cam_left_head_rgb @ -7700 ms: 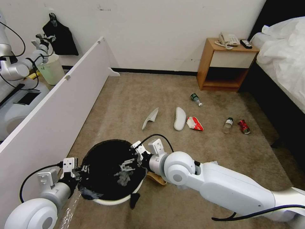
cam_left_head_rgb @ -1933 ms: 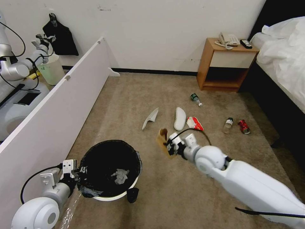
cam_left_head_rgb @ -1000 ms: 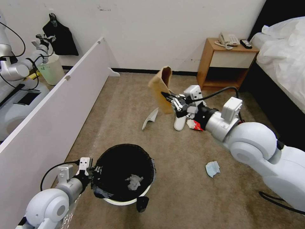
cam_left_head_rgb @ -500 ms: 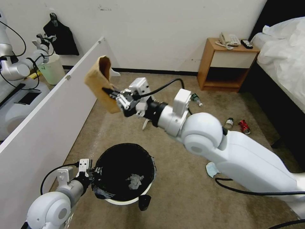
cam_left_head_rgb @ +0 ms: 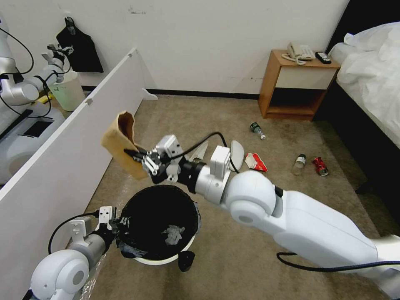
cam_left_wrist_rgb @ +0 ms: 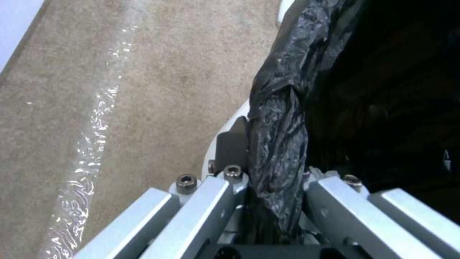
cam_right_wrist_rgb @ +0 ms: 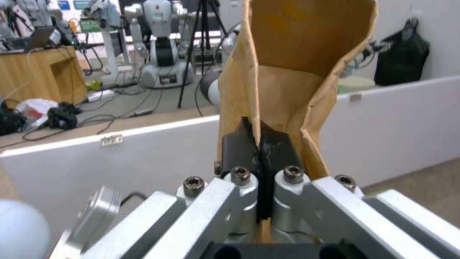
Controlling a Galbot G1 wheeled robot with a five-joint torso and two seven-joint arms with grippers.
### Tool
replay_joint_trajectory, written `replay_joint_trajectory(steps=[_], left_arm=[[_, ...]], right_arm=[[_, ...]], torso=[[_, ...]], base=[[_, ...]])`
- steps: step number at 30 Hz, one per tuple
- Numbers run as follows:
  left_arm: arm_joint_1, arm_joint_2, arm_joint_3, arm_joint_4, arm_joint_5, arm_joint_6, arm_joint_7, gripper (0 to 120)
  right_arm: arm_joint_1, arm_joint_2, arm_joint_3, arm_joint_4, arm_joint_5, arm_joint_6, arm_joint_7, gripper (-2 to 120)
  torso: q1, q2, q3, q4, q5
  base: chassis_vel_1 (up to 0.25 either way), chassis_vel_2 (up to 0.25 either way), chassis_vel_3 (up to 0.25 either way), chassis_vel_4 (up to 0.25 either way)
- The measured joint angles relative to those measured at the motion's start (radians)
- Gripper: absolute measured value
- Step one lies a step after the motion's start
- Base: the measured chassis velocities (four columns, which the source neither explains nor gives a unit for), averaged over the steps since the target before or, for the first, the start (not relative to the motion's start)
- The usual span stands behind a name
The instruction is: Pick up the trash bin, then pick up the garbage from the floor and place it into the trash bin.
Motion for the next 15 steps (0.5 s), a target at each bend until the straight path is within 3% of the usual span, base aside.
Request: replay_joint_trajectory(steps=[15], left_arm=[[-0.004, -0.007, -0.005, 0.000, -0.008, -0.002, -0.014, 1]], right_arm=[[-0.172, -0.082, 0.030, 0.025, -0.102, -0.001, -0.032, 0]], torso=[[0.000, 0.000, 0.000, 0.0000, 0.0001]], base=[[0.000, 0.000, 0.000, 0.000]])
